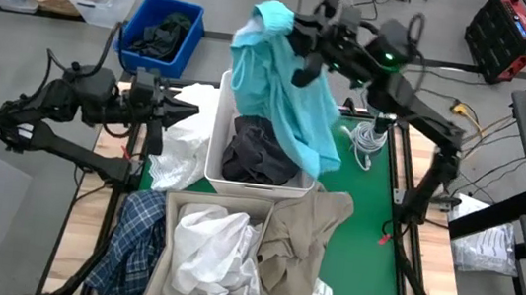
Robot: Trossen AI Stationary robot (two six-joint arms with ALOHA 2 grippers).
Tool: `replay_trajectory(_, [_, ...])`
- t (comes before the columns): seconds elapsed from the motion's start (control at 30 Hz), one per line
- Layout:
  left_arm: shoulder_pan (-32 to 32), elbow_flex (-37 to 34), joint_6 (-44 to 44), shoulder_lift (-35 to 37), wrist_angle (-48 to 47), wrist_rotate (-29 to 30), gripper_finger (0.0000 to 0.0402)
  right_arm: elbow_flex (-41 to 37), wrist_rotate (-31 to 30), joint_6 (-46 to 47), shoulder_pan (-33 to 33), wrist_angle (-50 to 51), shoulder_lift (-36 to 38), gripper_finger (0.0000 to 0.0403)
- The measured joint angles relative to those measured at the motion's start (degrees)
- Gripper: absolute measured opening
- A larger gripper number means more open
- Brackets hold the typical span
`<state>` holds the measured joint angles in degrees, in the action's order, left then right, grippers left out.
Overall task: Sort clothes
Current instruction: Put the blue short pants into the white bin
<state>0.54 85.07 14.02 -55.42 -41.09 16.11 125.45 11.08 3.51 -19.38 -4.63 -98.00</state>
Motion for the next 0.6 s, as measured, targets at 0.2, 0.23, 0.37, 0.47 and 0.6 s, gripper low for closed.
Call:
replay_trajectory(0.2, [0.02, 6.41, 0.44, 0.13, -9.44, 7.45, 0.0000, 9.36, 2.92, 2.88, -2.72, -0.39, -8.80, 0.0009])
replay_trajectory(0.23, [0.00, 7.21, 0.46, 0.17, -10.14, 8.57, 0.0000, 9.64, 2.93, 3.27, -2.99, -1.10, -9.74, 0.0009])
replay_trajectory(0.37, [0.01, 9.06, 0.45, 0.45, -11.58, 9.50, 0.0000, 8.74, 3.06, 7.43, -4.32, -2.74, -11.36, 0.0009])
replay_trajectory(0.47, [0.02, 9.06, 0.44, 1.04, -11.80, 9.50, 0.0000, 8.85, 3.02, 6.37, -4.73, 0.79, -11.53, 0.0009])
replay_trajectory(0.6, [0.01, 9.04, 0.75, 1.20, -13.63, 9.50, 0.0000, 8.89, 1.95, 0.60, -4.67, 9.51, -10.51, 0.0009])
